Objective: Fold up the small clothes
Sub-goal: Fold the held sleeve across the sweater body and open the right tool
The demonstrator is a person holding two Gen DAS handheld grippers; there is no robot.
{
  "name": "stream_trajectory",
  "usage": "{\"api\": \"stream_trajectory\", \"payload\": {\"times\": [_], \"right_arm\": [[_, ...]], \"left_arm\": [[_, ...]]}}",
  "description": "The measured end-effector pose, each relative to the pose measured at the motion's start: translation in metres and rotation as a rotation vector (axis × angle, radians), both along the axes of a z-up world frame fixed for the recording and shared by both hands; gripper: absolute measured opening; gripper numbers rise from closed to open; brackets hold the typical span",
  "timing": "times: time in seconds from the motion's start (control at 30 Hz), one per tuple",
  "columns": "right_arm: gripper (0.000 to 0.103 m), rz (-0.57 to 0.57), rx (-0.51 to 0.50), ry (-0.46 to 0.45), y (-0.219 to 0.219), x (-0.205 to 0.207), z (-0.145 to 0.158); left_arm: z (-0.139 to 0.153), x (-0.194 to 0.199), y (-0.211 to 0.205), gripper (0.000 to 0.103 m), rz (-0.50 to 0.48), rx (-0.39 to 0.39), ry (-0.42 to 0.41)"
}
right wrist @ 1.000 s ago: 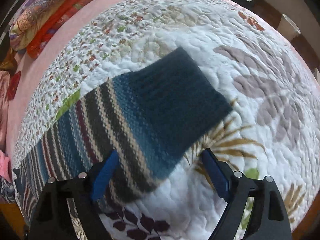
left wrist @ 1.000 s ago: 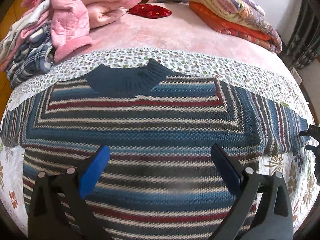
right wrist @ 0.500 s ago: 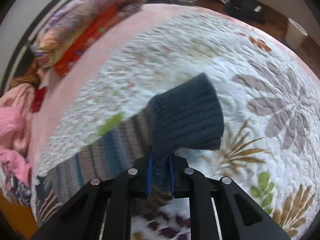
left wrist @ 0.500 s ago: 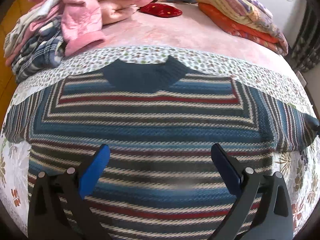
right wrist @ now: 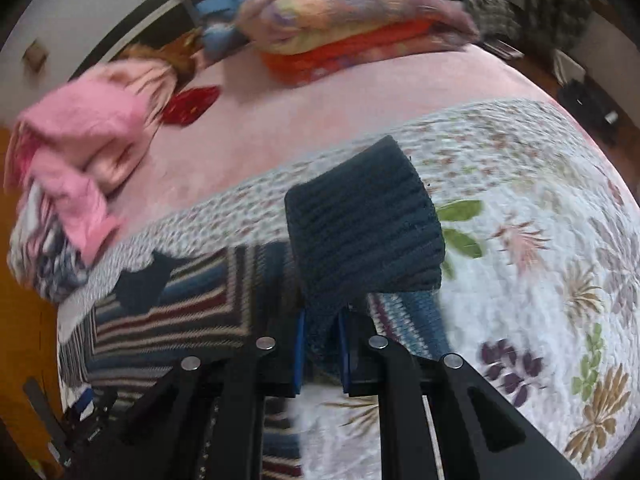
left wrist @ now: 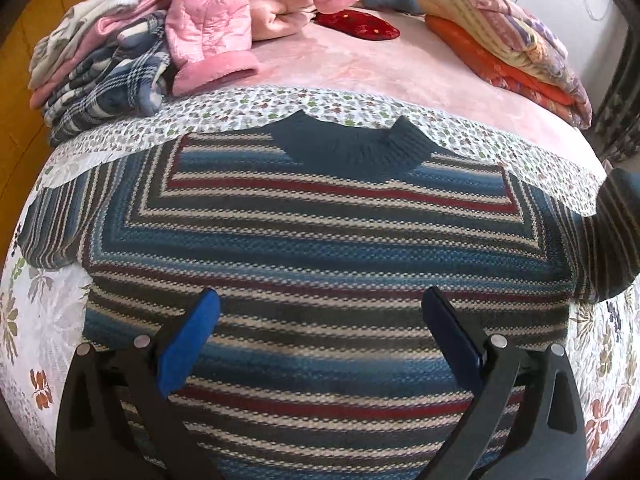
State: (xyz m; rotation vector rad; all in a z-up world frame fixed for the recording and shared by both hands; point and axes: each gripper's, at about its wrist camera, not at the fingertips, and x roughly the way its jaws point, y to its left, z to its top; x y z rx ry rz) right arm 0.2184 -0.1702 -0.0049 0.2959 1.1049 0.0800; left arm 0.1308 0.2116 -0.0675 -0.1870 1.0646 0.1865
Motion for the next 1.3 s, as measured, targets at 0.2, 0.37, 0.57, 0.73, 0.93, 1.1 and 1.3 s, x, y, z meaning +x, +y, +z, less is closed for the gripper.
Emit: {"api": "stream_trajectory", "payload": {"times": [0.2, 0.37, 0.57, 0.73, 0.93, 1.1, 1.3], "right_arm": [[0.013, 0.115, -0.019, 0.018, 0.076, -0.002, -0.017], [0.013, 0.198, -0.017, 0.028, 0.117, -0.007, -0.038], [0.024, 0.351, -0.061, 0.087, 0.162, -0.017, -0.076], [0.036, 0.469, 0.032, 0.225, 0.175, -0.022, -0.094], [0.049, 0.333, 0.124, 0.101, 0.122, -0.011, -0.032], [0.049, 0.208, 0.154, 0.095, 0.078, -0.003, -0.024], [0.05, 0.14, 0.162, 0.106, 0.049, 0.009, -0.026]], "left_arm": [[-0.003, -0.009, 0.019, 0.1, 0.011, -0.015, 0.0], [-0.003, -0.015, 0.036, 0.1, 0.032, -0.024, 0.001], [-0.003, -0.015, 0.038, 0.1, 0.041, -0.043, 0.014], [-0.004, -0.011, 0.023, 0.1, 0.022, -0.082, 0.034], [-0.014, 0.0, -0.01, 0.1, -0.022, -0.148, 0.079], [-0.034, 0.022, -0.044, 0.1, -0.066, -0.222, 0.16], [-0.058, 0.051, -0.081, 0.087, -0.104, -0.346, 0.243]]}}
